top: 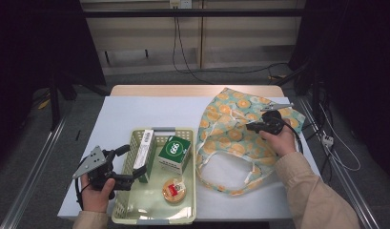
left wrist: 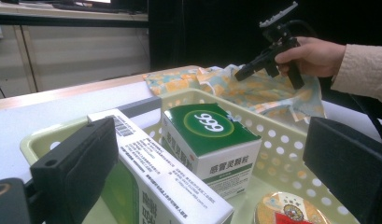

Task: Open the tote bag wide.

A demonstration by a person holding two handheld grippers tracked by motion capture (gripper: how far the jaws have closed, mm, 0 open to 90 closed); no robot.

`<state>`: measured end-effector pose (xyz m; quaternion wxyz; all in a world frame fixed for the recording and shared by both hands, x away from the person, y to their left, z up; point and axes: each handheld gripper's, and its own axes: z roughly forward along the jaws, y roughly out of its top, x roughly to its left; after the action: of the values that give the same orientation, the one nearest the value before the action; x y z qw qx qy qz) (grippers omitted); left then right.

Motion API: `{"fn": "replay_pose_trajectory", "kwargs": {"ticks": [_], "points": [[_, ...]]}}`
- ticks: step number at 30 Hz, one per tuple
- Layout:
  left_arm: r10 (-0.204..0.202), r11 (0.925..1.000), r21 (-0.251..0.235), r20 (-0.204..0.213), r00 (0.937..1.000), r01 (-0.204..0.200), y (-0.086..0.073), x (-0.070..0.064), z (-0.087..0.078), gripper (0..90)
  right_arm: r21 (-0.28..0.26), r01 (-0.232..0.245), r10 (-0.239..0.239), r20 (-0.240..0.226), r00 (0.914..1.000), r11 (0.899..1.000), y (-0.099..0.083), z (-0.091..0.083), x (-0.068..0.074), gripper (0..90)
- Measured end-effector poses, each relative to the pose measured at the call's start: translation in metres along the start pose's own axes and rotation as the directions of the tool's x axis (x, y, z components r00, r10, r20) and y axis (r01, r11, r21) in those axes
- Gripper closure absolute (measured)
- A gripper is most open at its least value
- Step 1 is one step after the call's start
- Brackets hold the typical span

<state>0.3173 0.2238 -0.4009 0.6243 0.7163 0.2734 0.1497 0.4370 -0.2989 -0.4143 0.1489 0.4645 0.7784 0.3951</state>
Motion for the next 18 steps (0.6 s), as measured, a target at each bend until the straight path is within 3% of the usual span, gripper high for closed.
{"fn": "replay_pose_trajectory", "kwargs": {"ticks": [3, 10, 18], "points": [[0.003, 1.0000, 0.001, -0.001, 1.0000, -0.003, 0.000, 0.000, 0.000, 3.0, -0.011, -0.023, 0.023, -0.003, 0.9997, 1.000, 0.001, 0.000, -0.003, 90.0], [-0.004, 1.0000, 0.005, 0.001, 1.0000, 0.004, 0.000, 0.000, 0.000, 3.0, -0.028, -0.025, 0.025, -0.004, 0.9997, 0.999, 0.003, 0.001, -0.005, 90.0], [-0.011, 0.9999, 0.004, 0.009, 0.9999, 0.011, 0.004, 0.000, 0.000, 3.0, -0.056, -0.002, 0.002, 0.011, 0.9999, 0.998, 0.020, -0.011, -0.005, 90.0]]}}
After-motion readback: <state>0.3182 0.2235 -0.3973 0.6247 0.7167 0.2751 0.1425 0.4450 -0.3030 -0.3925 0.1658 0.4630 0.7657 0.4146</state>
